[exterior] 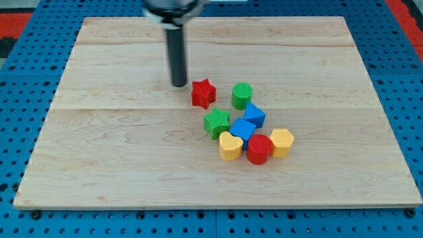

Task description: Move your arm to the left side of the green star

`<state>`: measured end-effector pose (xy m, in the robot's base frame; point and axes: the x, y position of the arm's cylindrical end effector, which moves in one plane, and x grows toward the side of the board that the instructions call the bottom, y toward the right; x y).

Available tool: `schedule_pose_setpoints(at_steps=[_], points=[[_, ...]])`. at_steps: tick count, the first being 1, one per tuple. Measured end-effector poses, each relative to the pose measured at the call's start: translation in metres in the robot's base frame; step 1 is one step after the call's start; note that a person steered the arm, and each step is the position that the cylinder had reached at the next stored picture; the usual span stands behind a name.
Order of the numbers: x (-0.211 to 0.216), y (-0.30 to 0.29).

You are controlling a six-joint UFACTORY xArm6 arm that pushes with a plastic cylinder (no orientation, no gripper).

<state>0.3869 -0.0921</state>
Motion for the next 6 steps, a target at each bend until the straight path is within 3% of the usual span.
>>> schedule_pose_setpoints(at_steps=[1,2,4,5,6], points=[[0.03,-0.025],[0.071,-0.01],[0.098,0.036],[0.138,0.054],[0.104,0.063]])
